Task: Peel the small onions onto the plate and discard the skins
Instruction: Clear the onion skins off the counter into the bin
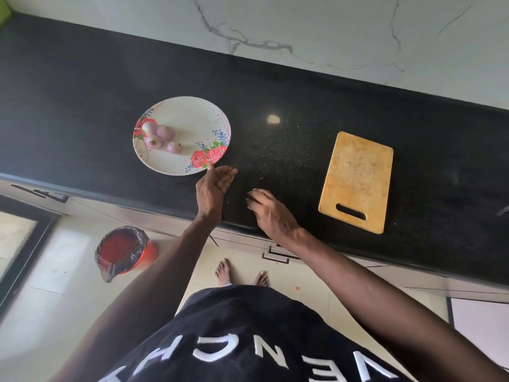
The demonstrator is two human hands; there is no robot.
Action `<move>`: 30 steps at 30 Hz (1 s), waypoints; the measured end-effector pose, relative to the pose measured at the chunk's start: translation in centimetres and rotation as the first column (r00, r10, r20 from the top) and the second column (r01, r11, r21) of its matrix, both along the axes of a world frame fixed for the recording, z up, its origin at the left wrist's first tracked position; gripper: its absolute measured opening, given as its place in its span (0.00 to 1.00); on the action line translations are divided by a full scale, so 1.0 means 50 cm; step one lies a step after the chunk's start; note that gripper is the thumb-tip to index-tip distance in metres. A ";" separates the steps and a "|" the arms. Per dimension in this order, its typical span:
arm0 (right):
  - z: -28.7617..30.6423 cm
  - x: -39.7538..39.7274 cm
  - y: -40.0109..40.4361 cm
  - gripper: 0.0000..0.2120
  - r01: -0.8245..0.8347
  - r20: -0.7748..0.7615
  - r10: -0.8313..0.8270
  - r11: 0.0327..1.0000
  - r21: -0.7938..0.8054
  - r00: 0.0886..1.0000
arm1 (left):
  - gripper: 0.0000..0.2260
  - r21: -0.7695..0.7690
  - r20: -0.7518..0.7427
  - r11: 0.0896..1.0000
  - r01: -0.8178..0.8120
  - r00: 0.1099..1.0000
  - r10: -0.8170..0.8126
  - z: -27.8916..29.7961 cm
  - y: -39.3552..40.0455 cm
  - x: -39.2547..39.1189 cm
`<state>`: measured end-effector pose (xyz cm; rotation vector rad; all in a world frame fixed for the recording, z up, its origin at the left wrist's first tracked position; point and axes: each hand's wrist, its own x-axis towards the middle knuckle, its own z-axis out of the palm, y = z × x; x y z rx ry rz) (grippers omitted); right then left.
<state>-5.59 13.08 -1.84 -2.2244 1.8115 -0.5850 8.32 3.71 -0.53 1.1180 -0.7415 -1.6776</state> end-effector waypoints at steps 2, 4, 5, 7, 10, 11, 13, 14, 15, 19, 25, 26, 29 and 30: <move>0.011 -0.010 0.002 0.12 -0.031 0.025 0.031 0.999 0.010 0.999 | 0.21 0.004 0.005 1.000 -0.005 1.000 0.005 0.000 0.002 0.003; 0.028 -0.021 0.010 0.18 -0.065 0.014 0.064 0.995 0.079 0.998 | 0.21 0.004 0.008 1.000 -0.006 1.000 0.006 0.000 0.004 0.006; 0.035 -0.026 0.015 0.21 -0.077 -0.006 0.078 0.990 0.117 0.997 | 0.21 0.002 0.011 1.000 -0.006 1.000 0.006 0.001 0.005 0.007; 0.042 -0.026 0.025 0.23 -0.090 -0.063 0.101 0.983 0.160 0.993 | 0.21 0.001 0.017 1.000 -0.010 1.000 0.010 0.001 0.008 0.008; 0.044 -0.019 0.030 0.16 -0.042 -0.145 0.061 0.991 0.128 0.988 | 0.21 -0.002 0.031 1.000 -0.018 0.999 0.018 0.002 0.010 0.007; 0.045 -0.018 0.030 0.15 -0.014 -0.149 0.034 0.991 0.134 0.988 | 0.21 -0.003 0.036 1.000 -0.023 0.999 0.023 0.002 0.011 0.005; 0.053 -0.014 0.029 0.13 0.034 -0.144 -0.012 0.988 0.150 0.989 | 0.21 0.004 0.037 0.999 -0.039 0.999 0.039 0.003 0.013 0.005; 0.060 -0.010 0.029 0.12 0.062 -0.142 -0.039 0.986 0.157 0.989 | 0.21 0.009 0.032 0.999 -0.046 0.998 0.046 0.003 0.015 0.005; 0.067 -0.005 0.027 0.12 0.090 -0.139 -0.067 0.983 0.162 0.988 | 0.20 0.015 0.026 0.999 -0.052 0.998 0.052 0.002 0.017 0.005; 0.092 0.016 0.016 0.12 0.177 -0.138 -0.153 0.967 0.183 0.978 | 0.20 0.042 -0.005 0.997 -0.068 0.998 0.069 0.001 0.024 0.006; 0.096 0.023 0.003 0.16 0.219 -0.111 -0.201 0.957 0.190 0.973 | 0.20 0.038 -0.004 0.997 -0.071 0.997 0.071 0.009 0.030 0.004; 0.095 0.027 0.005 0.17 0.209 -0.124 -0.187 0.959 0.191 0.974 | 0.19 0.020 0.012 0.998 -0.063 0.998 0.063 0.011 0.032 0.002; 0.092 0.028 0.015 0.17 0.171 -0.155 -0.145 0.971 0.166 0.977 | 0.18 -0.018 0.050 0.998 -0.053 0.997 0.054 0.016 0.040 -0.002; 0.091 0.024 0.013 0.16 0.181 -0.144 -0.159 0.972 0.153 0.977 | 0.18 -0.023 0.058 0.998 -0.053 0.997 0.054 0.017 0.043 -0.002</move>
